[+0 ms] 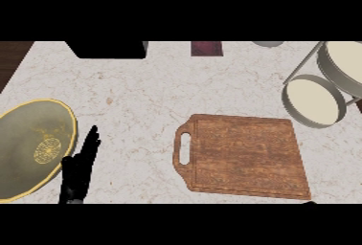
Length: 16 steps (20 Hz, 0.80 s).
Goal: Pick the squash from the cutting board and place it in the tiered basket
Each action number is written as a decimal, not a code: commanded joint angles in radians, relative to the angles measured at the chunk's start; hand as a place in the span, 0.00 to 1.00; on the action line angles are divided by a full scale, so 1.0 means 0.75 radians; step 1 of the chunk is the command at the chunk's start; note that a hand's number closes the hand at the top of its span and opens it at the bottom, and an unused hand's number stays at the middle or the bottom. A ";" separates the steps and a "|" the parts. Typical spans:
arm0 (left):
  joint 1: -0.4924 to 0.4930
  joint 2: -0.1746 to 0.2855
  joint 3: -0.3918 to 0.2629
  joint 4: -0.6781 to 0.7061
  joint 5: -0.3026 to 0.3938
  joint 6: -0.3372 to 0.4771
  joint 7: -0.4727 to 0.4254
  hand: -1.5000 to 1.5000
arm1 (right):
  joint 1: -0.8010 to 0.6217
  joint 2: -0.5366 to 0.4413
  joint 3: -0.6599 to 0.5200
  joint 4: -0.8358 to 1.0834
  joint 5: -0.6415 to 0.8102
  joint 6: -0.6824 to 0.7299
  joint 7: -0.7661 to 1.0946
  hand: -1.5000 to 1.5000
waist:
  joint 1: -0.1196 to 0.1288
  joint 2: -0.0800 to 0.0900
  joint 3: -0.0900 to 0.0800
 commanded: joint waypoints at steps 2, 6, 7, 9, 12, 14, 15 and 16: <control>-0.070 -0.061 -0.030 0.010 -0.059 0.046 0.075 0.50 | -0.174 0.024 0.200 0.095 0.104 -0.097 0.067 1.00 | 0.011 0.004 0.001; -0.075 -0.034 0.004 0.037 -0.051 0.001 0.010 0.50 | -0.397 -0.059 0.356 0.361 0.147 -0.098 -0.004 1.00 | 0.024 0.006 0.001; -0.059 0.006 0.081 0.122 0.039 -0.094 -0.077 0.50 | -0.405 -0.047 0.339 0.374 0.137 -0.090 -0.005 1.00 | 0.019 0.006 0.000; -0.015 -0.039 -0.028 -0.057 -0.063 0.012 0.078 0.50 | -0.522 -0.023 0.485 0.421 0.201 -0.129 0.002 1.00 | 0.040 0.007 0.001; 0.064 -0.046 -0.041 -0.094 -0.066 0.001 0.021 0.50 | -0.639 -0.020 0.528 0.630 0.237 -0.096 -0.135 1.00 | 0.043 0.007 0.001; -0.084 -0.039 0.039 0.032 -0.018 -0.043 0.035 0.50 | -0.668 0.046 0.608 0.628 0.307 -0.120 -0.156 1.00 | 0.023 0.006 0.001; 0.003 -0.054 -0.003 -0.010 -0.078 0.008 0.013 0.50 | -0.650 0.082 0.602 0.639 0.324 -0.142 -0.208 1.00 | 0.019 0.004 0.001; -0.063 -0.080 -0.015 0.027 -0.090 0.019 0.027 0.50 | -0.754 0.082 0.680 0.696 0.365 -0.131 -0.125 1.00 | 0.030 0.008 0.000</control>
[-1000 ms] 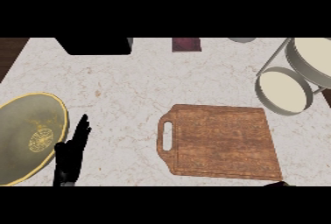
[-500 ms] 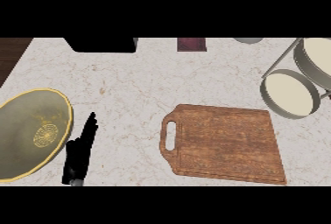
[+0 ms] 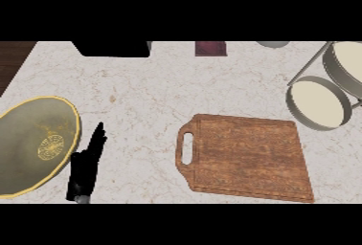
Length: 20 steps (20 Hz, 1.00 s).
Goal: Pick the squash from the cutting board and place it in the tiered basket
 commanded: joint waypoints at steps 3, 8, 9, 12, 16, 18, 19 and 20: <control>0.020 0.009 0.031 0.014 0.000 -0.024 -0.043 0.50 | -0.181 0.154 0.161 0.246 0.189 -0.122 -0.106 1.00 | 0.001 0.000 0.000; 0.002 -0.007 0.039 0.031 -0.001 -0.045 -0.038 0.50 | -0.327 0.219 0.187 0.452 0.282 -0.134 -0.085 1.00 | -0.009 -0.001 0.000; 0.008 -0.009 0.025 -0.013 -0.025 -0.015 0.013 0.50 | -0.298 0.226 0.170 0.549 0.291 -0.168 -0.195 1.00 | -0.006 0.000 0.001; -0.009 0.001 0.051 0.061 0.006 -0.083 -0.059 0.50 | -0.370 0.318 0.169 0.576 0.299 -0.216 -0.162 1.00 | -0.009 -0.001 0.000; 0.027 -0.001 0.047 0.002 0.005 -0.057 -0.008 0.50 | -0.389 0.412 0.022 0.693 0.113 -0.195 -0.163 0.00 | 0.001 0.002 0.002; -0.022 -0.004 0.037 -0.048 -0.030 -0.017 0.069 0.50 | -0.399 0.450 -0.014 0.732 0.074 -0.209 -0.198 0.00 | -0.005 0.001 0.002; 0.005 0.010 0.052 -0.047 -0.012 -0.042 0.029 0.50 | -0.398 0.433 -0.044 0.776 0.049 -0.187 -0.262 0.00 | -0.003 0.002 0.002; 0.072 -0.015 0.020 -0.011 -0.033 -0.034 -0.023 0.50 | -0.385 0.480 -0.062 0.758 0.018 -0.204 -0.258 0.00 | -0.006 0.000 0.002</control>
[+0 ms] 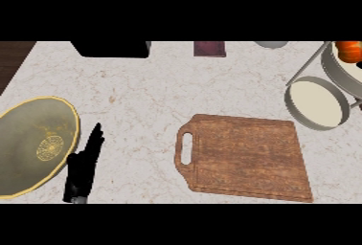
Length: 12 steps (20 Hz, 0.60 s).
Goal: Pick the squash from the cutting board and place it in the tiered basket
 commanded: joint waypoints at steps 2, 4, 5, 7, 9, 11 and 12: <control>0.016 0.013 0.001 -0.021 0.001 -0.022 0.000 0.50 | -0.036 0.050 -0.151 0.147 -0.147 -0.002 -0.112 0.00 | 0.002 0.008 0.008; 0.089 -0.021 -0.016 0.028 -0.029 0.011 -0.094 0.50 | -0.055 0.068 -0.195 0.115 -0.194 -0.028 -0.105 0.00 | -0.005 0.004 0.007; -0.006 -0.028 0.000 0.026 -0.012 0.010 -0.011 0.50 | -0.061 0.048 -0.236 0.128 -0.236 -0.002 -0.116 0.00 | -0.014 0.004 0.007; 0.005 -0.097 -0.065 -0.037 -0.077 0.098 0.055 0.50 | -0.039 0.026 -0.264 0.102 -0.265 0.001 -0.132 0.00 | -0.019 0.000 0.007; -0.028 -0.019 0.015 -0.026 -0.016 0.022 0.033 0.50 | -0.119 -0.007 -0.295 0.111 -0.255 -0.110 -0.149 0.00 | -0.008 0.004 0.007; -0.032 0.005 0.055 0.032 0.016 -0.011 -0.009 0.50 | -0.069 -0.050 -0.383 0.086 -0.283 -0.227 -0.158 0.00 | -0.026 0.002 0.006; -0.047 -0.005 0.028 0.038 -0.020 0.007 0.010 0.50 | -0.056 -0.092 -0.393 0.097 -0.282 -0.217 -0.156 0.00 | -0.028 0.002 0.006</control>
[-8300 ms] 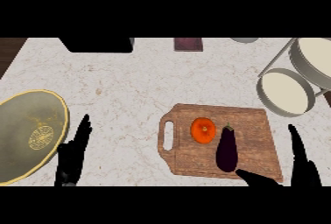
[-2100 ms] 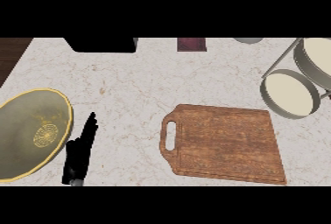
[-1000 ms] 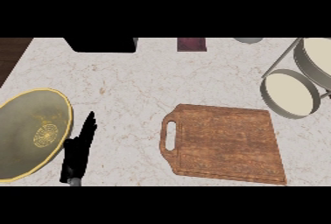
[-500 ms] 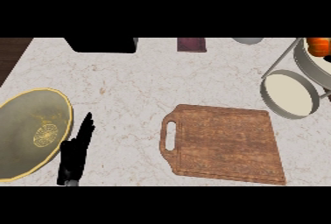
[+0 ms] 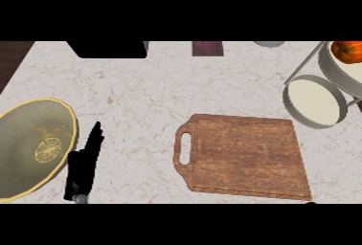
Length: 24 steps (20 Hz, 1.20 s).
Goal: Pick the squash from the cutting board and place it in the tiered basket
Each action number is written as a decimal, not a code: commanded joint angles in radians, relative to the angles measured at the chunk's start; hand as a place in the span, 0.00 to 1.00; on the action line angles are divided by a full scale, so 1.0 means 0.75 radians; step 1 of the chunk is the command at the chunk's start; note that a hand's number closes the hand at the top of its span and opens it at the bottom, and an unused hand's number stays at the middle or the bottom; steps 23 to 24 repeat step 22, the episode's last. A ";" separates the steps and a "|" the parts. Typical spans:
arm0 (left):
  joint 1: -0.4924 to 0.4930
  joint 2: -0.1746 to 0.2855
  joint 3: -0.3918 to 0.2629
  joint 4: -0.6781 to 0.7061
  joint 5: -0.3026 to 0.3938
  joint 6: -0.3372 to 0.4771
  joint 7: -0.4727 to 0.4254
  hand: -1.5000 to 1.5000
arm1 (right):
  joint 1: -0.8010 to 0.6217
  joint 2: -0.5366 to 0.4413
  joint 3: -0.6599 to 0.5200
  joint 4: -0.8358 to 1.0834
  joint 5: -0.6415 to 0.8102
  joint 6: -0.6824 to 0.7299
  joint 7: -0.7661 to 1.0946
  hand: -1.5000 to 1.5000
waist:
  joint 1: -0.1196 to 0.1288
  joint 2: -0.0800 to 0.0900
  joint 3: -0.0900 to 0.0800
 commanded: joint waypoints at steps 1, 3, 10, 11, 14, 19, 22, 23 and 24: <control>0.029 0.001 0.001 0.003 0.007 -0.017 -0.017 0.50 | 0.078 -0.104 -0.122 0.006 -0.034 -0.125 -0.037 0.00 | -0.017 -0.002 0.002; 0.052 0.021 0.037 -0.046 0.028 -0.010 -0.010 0.50 | 0.146 -0.173 -0.165 0.001 -0.039 -0.149 0.003 0.00 | -0.024 -0.007 0.002; 0.073 -0.024 0.015 0.015 0.007 -0.001 -0.064 0.50 | 0.356 -0.454 -0.420 0.145 -0.215 0.058 -0.031 0.00 | -0.033 -0.004 0.003; 0.040 0.007 0.028 -0.006 -0.007 0.011 -0.001 0.50 | 0.419 -0.528 -0.477 0.225 -0.248 0.167 -0.076 0.00 | -0.051 -0.003 0.006; 0.054 -0.035 0.015 0.025 0.004 0.010 -0.038 0.50 | 0.548 -0.671 -0.563 0.315 -0.295 0.317 -0.085 0.00 | -0.054 -0.003 0.005; 0.105 0.014 0.029 -0.052 0.017 -0.031 -0.038 0.50 | 0.818 -0.754 -0.696 0.497 -0.359 0.576 -0.293 0.00 | -0.052 -0.006 0.008; 0.090 -0.015 0.038 0.006 0.014 -0.011 -0.073 0.50 | 0.922 -0.766 -0.753 0.573 -0.402 0.713 -0.378 0.00 | -0.057 -0.006 0.008; 0.090 -0.015 0.038 0.006 0.014 -0.011 -0.073 0.50 | 0.922 -0.766 -0.753 0.573 -0.402 0.713 -0.378 0.00 | -0.057 -0.006 0.008; 0.090 -0.015 0.038 0.006 0.014 -0.011 -0.073 0.50 | 0.922 -0.766 -0.753 0.573 -0.402 0.713 -0.378 0.00 | -0.057 -0.006 0.008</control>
